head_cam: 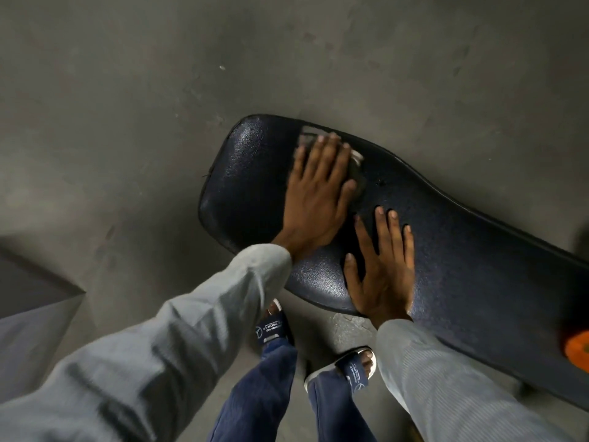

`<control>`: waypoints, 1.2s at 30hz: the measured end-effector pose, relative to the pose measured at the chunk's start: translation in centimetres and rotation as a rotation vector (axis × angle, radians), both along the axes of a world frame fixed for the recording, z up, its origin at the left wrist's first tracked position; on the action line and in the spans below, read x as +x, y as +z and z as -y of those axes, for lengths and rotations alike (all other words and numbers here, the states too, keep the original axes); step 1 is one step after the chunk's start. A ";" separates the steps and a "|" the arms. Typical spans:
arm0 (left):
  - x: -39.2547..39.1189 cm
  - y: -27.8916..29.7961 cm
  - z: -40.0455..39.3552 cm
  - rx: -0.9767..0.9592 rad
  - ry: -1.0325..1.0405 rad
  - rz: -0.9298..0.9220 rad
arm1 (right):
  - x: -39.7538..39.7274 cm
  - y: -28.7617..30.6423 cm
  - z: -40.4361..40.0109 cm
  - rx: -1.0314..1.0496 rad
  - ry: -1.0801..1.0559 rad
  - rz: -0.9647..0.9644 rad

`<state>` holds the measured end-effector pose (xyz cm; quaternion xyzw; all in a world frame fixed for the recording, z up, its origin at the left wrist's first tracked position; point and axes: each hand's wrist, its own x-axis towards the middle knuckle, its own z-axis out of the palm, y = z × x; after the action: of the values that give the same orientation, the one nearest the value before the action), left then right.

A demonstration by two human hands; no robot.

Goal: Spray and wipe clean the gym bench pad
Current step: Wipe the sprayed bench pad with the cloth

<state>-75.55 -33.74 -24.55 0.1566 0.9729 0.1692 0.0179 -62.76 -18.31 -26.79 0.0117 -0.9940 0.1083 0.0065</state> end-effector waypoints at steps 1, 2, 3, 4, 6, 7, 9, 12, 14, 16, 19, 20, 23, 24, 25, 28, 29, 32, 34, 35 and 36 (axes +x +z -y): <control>1.0 0.0 -0.5 0.018 -0.056 0.018 | -0.1 -0.1 -0.1 -0.003 0.002 0.007; 1.9 0.0 -0.7 0.040 -0.092 0.038 | -0.2 -0.1 -0.2 -0.004 0.008 0.017; 2.5 0.2 -0.7 0.088 -0.100 0.057 | -0.2 -0.2 -0.3 -0.003 0.015 0.023; 2.7 0.5 -0.2 0.162 -0.086 0.078 | -0.3 -0.2 -0.3 -0.009 0.018 0.022; 2.5 1.1 1.9 0.290 -0.012 0.062 | 0.1 0.3 -0.2 -0.124 -0.039 -0.005; 2.1 1.0 3.3 0.301 0.055 0.022 | 0.1 0.8 0.0 -0.226 -0.104 -0.040; 1.2 0.3 6.1 0.256 0.189 -0.038 | -0.8 1.9 0.9 -0.349 -0.194 -0.144; 1.0 -1.4 7.6 0.177 0.199 -0.034 | -5.2 2.8 4.2 -0.212 -0.055 -0.127; 1.1 -1.7 7.4 0.187 0.157 -0.040 | -8.7 2.6 6.7 -0.106 0.081 -0.074; 1.0 -1.7 7.3 0.178 0.134 -0.057 | -11.5 1.9 7.8 -0.029 0.147 -0.065; 0.7 -1.8 7.2 0.046 0.094 -0.059 | -14.2 1.4 6.1 -0.001 0.104 -0.065; 0.6 -1.7 7.1 0.006 0.095 -0.051 | -14.3 1.6 5.1 0.010 0.041 -0.055; 0.6 -1.4 6.8 -0.040 0.113 -0.043 | -10.5 2.0 3.2 0.012 -0.206 0.014; 0.6 -1.5 6.8 -0.043 0.121 -0.044 | -8.4 2.2 3.4 0.009 -0.273 0.045; 0.6 -1.5 6.8 -0.047 0.129 -0.042 | -6.3 2.4 4.0 0.010 -0.304 0.080; 0.6 -1.5 6.7 -0.052 0.119 -0.030 | -4.5 2.4 6.5 0.032 -0.231 0.132; 0.6 -1.6 6.7 -0.055 0.113 -0.031 | -5.5 2.4 6.8 0.014 -0.185 0.131; 0.6 -1.9 6.9 -0.063 0.119 -0.056 | -10.1 1.7 4.5 -0.007 -0.052 0.079; 0.7 -1.9 6.7 -0.057 0.125 -0.066 | -11.8 1.2 1.3 0.017 -0.153 0.059; 0.7 -1.8 6.6 -0.056 0.127 -0.069 | -11.5 1.2 -0.1 0.022 -0.264 0.060; 0.7 -1.8 6.6 -0.058 0.128 -0.070 | -10.5 1.4 -1.2 0.020 -0.382 0.068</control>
<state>-74.87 -40.37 -26.30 0.0991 0.9854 0.1363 -0.0223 -73.27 -17.15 -25.39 -0.1808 -0.9788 0.0957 -0.0066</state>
